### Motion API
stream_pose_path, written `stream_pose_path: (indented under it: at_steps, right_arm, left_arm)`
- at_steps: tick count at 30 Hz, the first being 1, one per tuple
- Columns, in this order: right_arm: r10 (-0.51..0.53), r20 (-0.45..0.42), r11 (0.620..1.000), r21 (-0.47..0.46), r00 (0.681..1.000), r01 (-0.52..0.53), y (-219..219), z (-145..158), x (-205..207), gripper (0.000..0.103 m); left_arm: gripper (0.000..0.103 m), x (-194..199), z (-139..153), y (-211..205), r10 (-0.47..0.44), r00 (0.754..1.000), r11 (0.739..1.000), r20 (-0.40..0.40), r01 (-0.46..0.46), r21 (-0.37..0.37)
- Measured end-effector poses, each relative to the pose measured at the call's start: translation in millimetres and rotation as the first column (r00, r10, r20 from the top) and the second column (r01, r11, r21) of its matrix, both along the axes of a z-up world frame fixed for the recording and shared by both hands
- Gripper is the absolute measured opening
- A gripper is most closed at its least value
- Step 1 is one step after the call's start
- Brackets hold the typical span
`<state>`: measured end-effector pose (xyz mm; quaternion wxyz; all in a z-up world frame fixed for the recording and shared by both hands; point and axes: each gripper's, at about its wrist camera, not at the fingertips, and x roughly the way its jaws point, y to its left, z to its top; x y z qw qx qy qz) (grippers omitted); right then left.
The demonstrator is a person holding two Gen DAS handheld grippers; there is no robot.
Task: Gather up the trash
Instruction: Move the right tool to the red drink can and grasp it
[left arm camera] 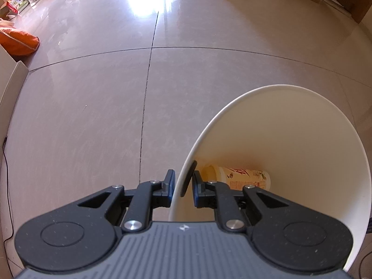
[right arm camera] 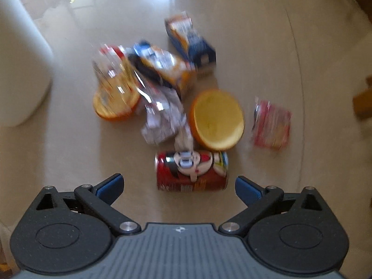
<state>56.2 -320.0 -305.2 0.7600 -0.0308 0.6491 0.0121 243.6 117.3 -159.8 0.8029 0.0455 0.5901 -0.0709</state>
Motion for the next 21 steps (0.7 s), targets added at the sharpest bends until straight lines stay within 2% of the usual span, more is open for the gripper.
stream_pose_path:
  at_steps: [4,9,12,18,21]
  right_arm:
    - [-0.032,-0.001,0.999,0.017,0.999,0.032,-3.4,-24.1,-2.2,0.103]
    - [-0.028,0.024,0.999,-0.035,0.999,0.028,-4.1,-34.7,4.2,0.103]
    - [-0.047,0.017,0.998,-0.028,0.999,0.048,-10.2,-42.8,12.7,0.103]
    - [-0.049,0.0,0.999,-0.001,0.999,0.049,-20.3,-41.0,12.2,0.103]
    - [-0.093,0.012,0.995,0.021,0.996,0.093,-34.8,-29.4,5.9,0.103]
  left_arm:
    - [0.014,2.4,-0.7,0.3,0.004,1.0,1.0,-0.002,-0.004,-0.004]
    - [0.014,3.2,-0.3,1.1,0.01,1.0,1.0,-0.004,-0.01,-0.002]
    - [0.014,3.0,-1.6,-0.1,0.006,1.0,1.0,-0.006,-0.006,0.004]
    - [0.014,3.0,-2.1,-0.5,0.006,1.0,1.0,-0.006,-0.006,0.003]
    - [0.014,2.6,-2.4,0.1,0.005,1.0,1.0,-0.003,-0.005,-0.001]
